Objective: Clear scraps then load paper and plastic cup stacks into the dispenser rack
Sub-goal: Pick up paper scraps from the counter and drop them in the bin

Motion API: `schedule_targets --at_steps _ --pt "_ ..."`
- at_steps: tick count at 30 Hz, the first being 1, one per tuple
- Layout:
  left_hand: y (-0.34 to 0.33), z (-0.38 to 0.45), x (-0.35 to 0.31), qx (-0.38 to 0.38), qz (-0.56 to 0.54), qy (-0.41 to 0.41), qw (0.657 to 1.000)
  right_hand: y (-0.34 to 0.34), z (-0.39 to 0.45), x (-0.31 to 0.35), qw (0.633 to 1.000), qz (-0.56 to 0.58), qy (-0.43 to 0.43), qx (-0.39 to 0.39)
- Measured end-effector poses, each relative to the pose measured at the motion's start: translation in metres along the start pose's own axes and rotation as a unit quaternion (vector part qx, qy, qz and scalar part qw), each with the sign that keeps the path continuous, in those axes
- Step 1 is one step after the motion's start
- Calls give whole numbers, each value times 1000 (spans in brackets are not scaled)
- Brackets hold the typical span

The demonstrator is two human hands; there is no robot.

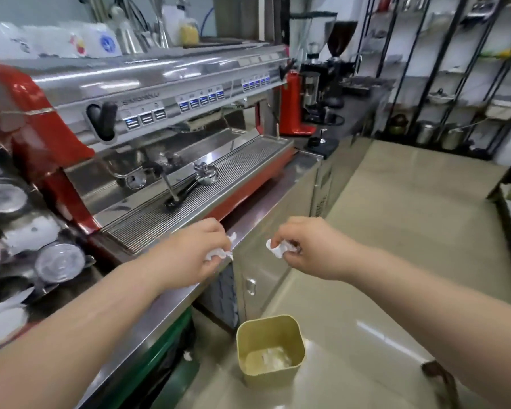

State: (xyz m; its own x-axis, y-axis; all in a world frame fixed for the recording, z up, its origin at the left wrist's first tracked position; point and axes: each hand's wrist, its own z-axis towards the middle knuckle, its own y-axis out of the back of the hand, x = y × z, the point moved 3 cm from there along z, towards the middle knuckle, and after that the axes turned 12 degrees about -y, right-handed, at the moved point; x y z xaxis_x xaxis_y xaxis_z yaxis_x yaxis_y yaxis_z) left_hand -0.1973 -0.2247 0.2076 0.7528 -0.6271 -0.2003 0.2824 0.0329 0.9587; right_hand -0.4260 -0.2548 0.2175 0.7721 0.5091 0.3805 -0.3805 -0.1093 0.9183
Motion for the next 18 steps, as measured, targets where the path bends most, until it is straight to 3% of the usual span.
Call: schedule_targets --at_steps 9,18 --pt "-55 119 -39 78 -13 -94 992 20 -31 -115 994 -17 -104 9" --pt "-86 180 8 140 2 -141 980 2 11 -134 979 -31 -200 4"
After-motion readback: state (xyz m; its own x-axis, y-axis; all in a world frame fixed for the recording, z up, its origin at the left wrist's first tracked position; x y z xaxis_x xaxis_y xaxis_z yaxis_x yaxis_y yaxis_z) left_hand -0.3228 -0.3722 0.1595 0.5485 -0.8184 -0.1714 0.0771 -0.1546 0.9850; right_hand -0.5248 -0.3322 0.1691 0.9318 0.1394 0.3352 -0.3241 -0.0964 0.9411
